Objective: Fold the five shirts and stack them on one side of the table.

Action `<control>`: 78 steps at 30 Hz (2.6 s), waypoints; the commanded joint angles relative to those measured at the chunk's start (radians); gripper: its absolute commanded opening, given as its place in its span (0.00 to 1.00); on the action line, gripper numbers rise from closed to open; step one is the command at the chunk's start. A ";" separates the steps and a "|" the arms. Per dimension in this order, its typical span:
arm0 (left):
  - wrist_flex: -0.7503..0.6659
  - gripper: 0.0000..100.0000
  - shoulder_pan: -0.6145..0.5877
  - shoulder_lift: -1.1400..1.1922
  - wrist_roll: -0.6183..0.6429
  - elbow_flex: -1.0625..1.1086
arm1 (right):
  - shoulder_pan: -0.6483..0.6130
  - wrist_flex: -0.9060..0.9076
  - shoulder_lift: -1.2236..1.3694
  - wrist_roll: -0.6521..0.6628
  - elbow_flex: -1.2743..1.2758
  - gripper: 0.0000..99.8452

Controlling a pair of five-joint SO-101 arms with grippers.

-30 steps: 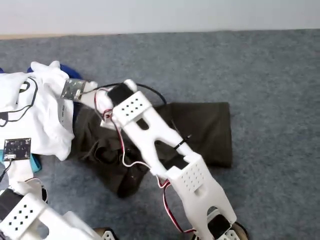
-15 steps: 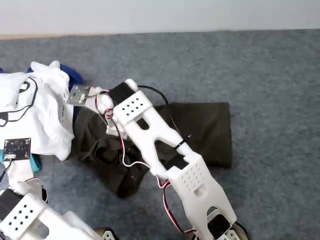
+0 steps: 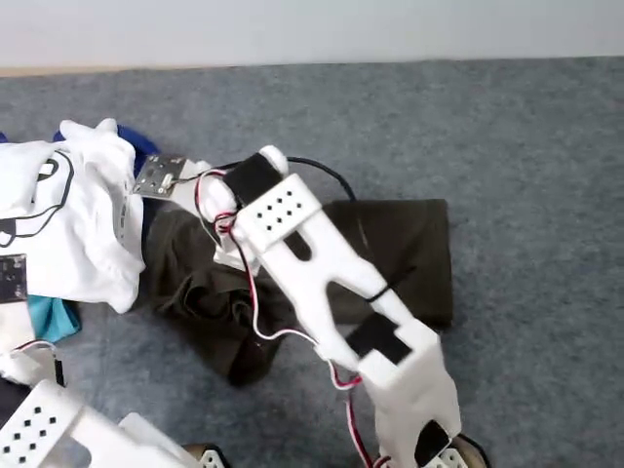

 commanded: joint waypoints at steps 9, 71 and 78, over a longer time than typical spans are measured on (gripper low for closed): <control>0.143 0.10 -0.229 -0.017 -0.020 -0.211 | 0.124 0.041 -0.209 -0.146 0.166 0.14; -0.110 0.10 -0.488 -0.017 -0.037 0.151 | -0.163 -0.084 -0.160 0.089 0.328 0.01; -0.109 0.10 -0.434 -0.017 -0.034 0.148 | -0.240 -0.015 -0.223 0.095 0.328 0.01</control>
